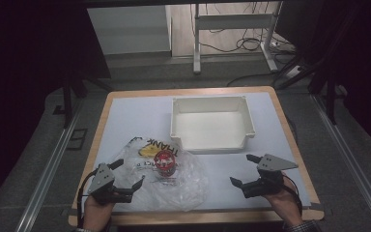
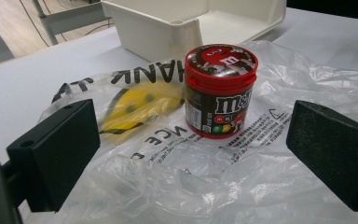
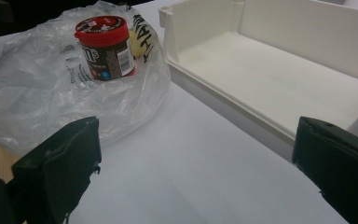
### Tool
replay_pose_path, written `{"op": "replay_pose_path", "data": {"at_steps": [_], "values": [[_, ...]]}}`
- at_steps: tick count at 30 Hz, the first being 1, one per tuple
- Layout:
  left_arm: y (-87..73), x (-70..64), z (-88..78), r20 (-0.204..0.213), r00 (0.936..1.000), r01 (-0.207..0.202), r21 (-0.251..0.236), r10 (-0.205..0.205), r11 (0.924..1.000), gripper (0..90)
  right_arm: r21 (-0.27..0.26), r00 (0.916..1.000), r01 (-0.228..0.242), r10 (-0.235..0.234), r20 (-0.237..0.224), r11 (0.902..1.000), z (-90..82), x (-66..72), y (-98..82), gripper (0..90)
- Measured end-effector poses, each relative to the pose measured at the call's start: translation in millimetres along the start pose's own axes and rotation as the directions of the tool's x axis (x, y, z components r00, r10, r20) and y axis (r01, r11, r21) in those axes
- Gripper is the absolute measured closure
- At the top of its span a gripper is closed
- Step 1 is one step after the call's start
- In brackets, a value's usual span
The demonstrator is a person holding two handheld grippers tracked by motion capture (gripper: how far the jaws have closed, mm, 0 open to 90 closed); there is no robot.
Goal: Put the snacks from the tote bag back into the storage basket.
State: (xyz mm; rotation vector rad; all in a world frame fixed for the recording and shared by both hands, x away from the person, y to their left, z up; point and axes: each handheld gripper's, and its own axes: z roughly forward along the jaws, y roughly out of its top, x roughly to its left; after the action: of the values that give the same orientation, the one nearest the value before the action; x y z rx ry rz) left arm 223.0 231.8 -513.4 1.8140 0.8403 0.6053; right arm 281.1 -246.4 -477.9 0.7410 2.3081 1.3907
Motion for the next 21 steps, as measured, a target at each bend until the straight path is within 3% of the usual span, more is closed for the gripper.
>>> {"op": "replay_pose_path", "data": {"at_steps": [6, 14, 21], "values": [[0.0, 0.0, 0.2, 0.001, 1.0000, 0.000, 0.001, 0.000, 1.0000, 2.4, 0.003, 1.0000, 0.006, -0.006, 0.007, 1.0000, 3.2, 0.8, 0.5, 1.6], [0.0, -0.2, 0.2, -0.001, 1.0000, -0.002, 0.000, 0.002, 1.0000, 2.5, -0.035, 0.9995, 0.014, -0.015, -0.029, 0.9993, 7.7, 2.6, 4.0, 1.6], [0.0, -0.3, 0.1, 0.000, 1.0000, -0.003, -0.002, 0.003, 1.0000, 2.4, -0.032, 0.9985, 0.039, -0.041, -0.037, 0.9987, 11.0, 4.2, 7.0, 1.6]]}}
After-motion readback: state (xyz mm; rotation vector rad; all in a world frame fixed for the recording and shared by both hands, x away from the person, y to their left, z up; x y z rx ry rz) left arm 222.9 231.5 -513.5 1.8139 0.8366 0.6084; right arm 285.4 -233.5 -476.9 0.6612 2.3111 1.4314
